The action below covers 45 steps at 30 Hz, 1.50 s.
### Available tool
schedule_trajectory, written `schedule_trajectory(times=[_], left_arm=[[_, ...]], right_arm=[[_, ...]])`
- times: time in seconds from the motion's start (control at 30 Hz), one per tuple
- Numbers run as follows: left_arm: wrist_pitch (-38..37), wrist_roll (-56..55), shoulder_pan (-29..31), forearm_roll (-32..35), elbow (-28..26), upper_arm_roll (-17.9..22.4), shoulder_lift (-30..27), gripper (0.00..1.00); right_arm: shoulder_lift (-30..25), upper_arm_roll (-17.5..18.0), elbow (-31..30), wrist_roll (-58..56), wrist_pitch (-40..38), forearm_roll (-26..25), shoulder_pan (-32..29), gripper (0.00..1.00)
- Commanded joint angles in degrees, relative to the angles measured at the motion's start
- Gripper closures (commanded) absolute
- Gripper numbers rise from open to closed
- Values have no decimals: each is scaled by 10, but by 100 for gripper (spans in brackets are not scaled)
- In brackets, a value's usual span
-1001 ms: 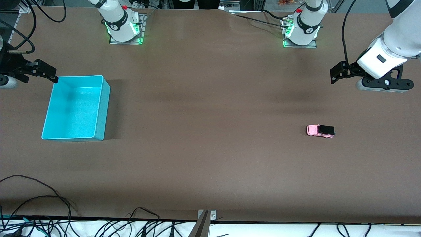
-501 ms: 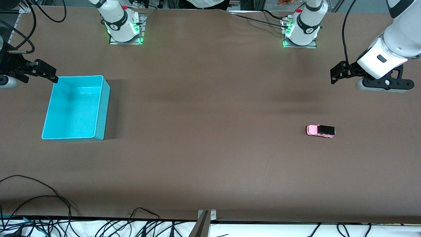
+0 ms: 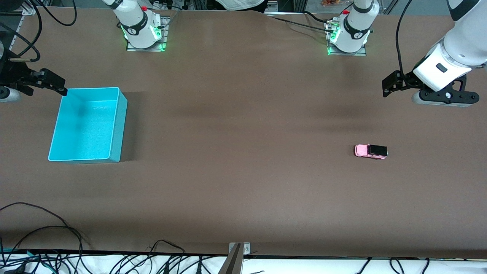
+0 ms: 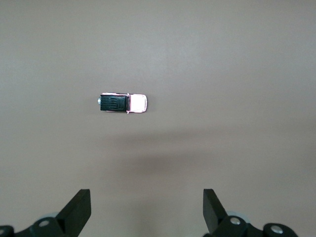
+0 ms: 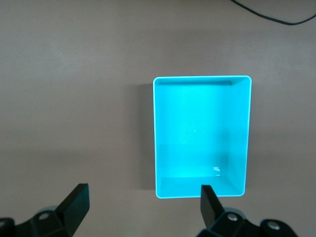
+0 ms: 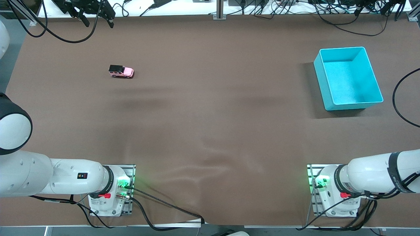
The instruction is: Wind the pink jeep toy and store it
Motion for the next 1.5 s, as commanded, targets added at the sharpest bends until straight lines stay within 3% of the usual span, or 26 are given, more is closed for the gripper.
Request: schedule_trajectory(times=[0.0,0.73,1.47], left_arm=[[-6,12,2,7,1,0,-4,0],[-6,25,1,9,16,2,5,0],[0,444,56,13,36,5,59,0]], right_arm=[[5,-2,15,-5,-13,7,2,0],[6,-3,15,-5,-13,7,2,0],[6,-3,15,-5,-12,7,2,0]])
